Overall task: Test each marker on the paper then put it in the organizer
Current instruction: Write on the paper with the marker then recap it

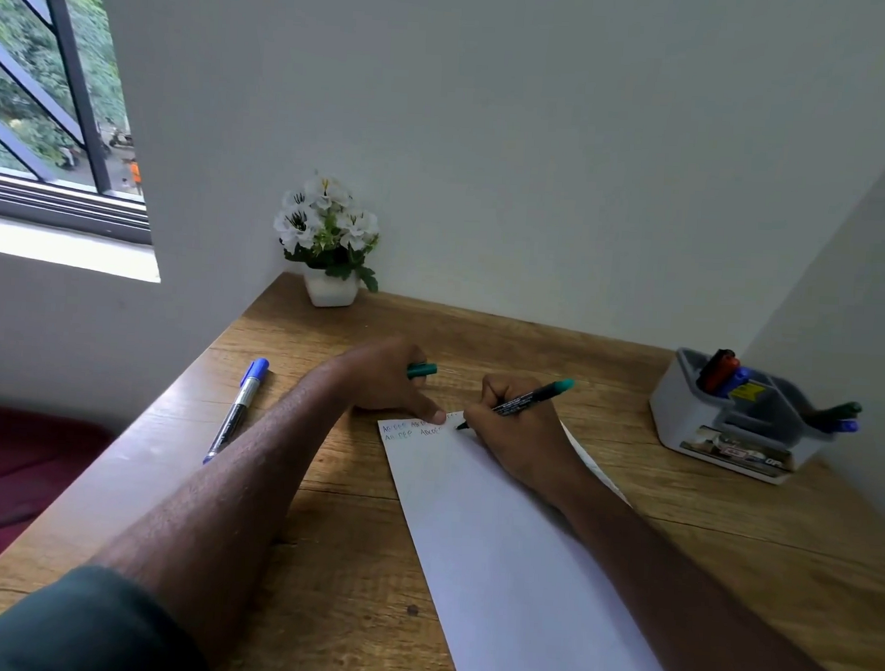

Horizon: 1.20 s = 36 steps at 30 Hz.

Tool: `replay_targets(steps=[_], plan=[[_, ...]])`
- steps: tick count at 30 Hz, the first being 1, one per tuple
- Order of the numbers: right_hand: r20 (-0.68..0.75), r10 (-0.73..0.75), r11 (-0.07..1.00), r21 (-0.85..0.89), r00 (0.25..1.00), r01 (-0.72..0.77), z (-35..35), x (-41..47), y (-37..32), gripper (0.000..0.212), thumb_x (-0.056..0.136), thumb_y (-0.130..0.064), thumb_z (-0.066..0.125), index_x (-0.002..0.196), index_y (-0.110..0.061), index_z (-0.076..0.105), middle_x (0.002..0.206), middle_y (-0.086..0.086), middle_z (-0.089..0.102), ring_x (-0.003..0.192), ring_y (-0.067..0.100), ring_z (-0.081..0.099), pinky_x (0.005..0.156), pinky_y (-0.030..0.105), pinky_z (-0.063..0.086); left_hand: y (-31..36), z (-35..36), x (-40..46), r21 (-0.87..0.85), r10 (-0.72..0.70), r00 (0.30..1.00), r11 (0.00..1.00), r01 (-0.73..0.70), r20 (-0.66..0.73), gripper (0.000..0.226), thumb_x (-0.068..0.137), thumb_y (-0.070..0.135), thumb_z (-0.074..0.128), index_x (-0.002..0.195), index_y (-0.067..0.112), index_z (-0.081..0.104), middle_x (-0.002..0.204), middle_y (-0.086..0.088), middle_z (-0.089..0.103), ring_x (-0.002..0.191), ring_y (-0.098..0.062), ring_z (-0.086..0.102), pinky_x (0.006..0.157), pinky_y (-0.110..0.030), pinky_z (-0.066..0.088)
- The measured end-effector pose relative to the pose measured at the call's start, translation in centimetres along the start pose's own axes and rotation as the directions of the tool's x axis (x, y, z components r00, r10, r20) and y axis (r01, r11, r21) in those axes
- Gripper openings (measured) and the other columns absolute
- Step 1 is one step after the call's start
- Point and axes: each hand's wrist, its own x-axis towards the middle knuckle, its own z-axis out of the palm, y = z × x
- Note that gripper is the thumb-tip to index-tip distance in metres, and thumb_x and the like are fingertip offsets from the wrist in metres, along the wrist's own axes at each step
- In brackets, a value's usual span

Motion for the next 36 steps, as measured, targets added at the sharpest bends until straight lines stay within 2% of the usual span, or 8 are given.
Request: replay_targets(steps=[5,11,13,17,21,27,30,36], plan=[[-0.022,-0.004,1.000,0.013,1.000,0.004,-0.03,0.25,0.12,0.030,0.080,0.000,0.064,0.062,0.004,0.040,0.057,0.008,0.039,0.052,0.011,0.034,0.048,0.023,0.028,0.18,-0.06,-0.25,0.001,0.000,1.000,1.000,0.000,0.001,0.041,0.073,0.045,0.084,0.089,0.019,0.057,0.075,0.009,0.050,0.068,-0.007,0.044,0.060,-0.027,0.036],[-0.023,0.000,1.000,0.009,1.000,0.000,0.02,0.21,0.24,0.031,0.080,-0.002,0.064,0.062,0.004,0.039,0.058,0.010,0.038,0.054,0.012,0.033,0.049,0.024,0.027,0.23,0.01,-0.26,0.016,0.001,1.000,1.000,-0.001,0.000,0.039,0.073,0.045,0.084,0.078,0.029,0.049,0.076,0.008,0.053,0.069,-0.008,0.047,0.060,-0.028,0.035],[-0.029,-0.001,1.000,0.015,1.000,0.002,0.11,0.27,0.33,0.032,0.080,-0.002,0.064,0.062,0.003,0.039,0.058,0.010,0.038,0.054,0.012,0.033,0.049,0.024,0.028,0.13,-0.05,-0.26,0.000,0.001,1.000,1.000,-0.001,0.003,0.037,0.073,0.044,0.085,0.084,0.025,0.056,0.074,0.008,0.053,0.067,-0.008,0.046,0.060,-0.028,0.036],[-0.026,-0.002,1.000,0.007,1.000,0.002,0.14,0.47,0.62,0.030,0.078,-0.005,0.064,0.061,-0.001,0.039,0.056,0.008,0.040,0.054,0.014,0.035,0.050,0.027,0.029,0.21,-0.01,-0.34,-0.018,-0.010,1.000,1.000,0.010,-0.004,0.053,0.072,0.044,0.085,0.102,0.010,0.059,0.074,0.009,0.052,0.068,-0.007,0.046,0.059,-0.028,0.036],[-0.031,-0.017,1.000,0.011,0.999,0.017,0.13,0.32,0.55,0.031,0.078,-0.001,0.063,0.060,0.001,0.037,0.056,0.008,0.037,0.054,0.013,0.033,0.048,0.023,0.027,0.13,0.01,-0.30,-0.018,-0.012,1.000,1.000,0.012,-0.004,0.042,0.073,0.044,0.085,0.094,0.018,0.058,0.074,0.010,0.051,0.067,-0.006,0.045,0.060,-0.026,0.035],[-0.031,-0.019,1.000,0.001,0.999,0.019,0.16,0.36,0.55,0.037,0.078,0.001,0.063,0.056,-0.010,0.036,0.050,-0.004,0.033,0.048,0.006,0.029,0.047,0.019,0.026,0.14,0.03,-0.29,0.008,-0.010,1.000,1.000,0.010,-0.005,0.042,0.073,0.045,0.084,0.076,0.027,0.046,0.078,0.008,0.054,0.070,-0.007,0.047,0.060,-0.027,0.035],[-0.070,0.005,0.999,0.034,0.998,-0.003,0.03,0.37,0.77,0.035,0.079,-0.005,0.063,0.060,-0.003,0.034,0.055,0.004,0.032,0.054,0.013,0.030,0.051,0.030,0.026,0.15,-0.01,-0.25,0.012,-0.003,1.000,1.000,0.003,0.002,0.042,0.073,0.044,0.084,0.076,0.028,0.046,0.078,0.008,0.055,0.071,-0.008,0.048,0.062,-0.028,0.036],[-0.061,0.014,1.000,0.021,0.998,-0.013,0.01,0.30,0.61,0.033,0.078,-0.005,0.063,0.057,-0.008,0.037,0.054,0.002,0.032,0.053,0.011,0.029,0.051,0.030,0.025,0.25,-0.05,-0.49,0.001,0.003,1.000,1.000,-0.003,-0.001,0.040,0.074,0.043,0.084,0.092,0.019,0.058,0.076,0.009,0.053,0.069,-0.007,0.047,0.060,-0.026,0.036]])
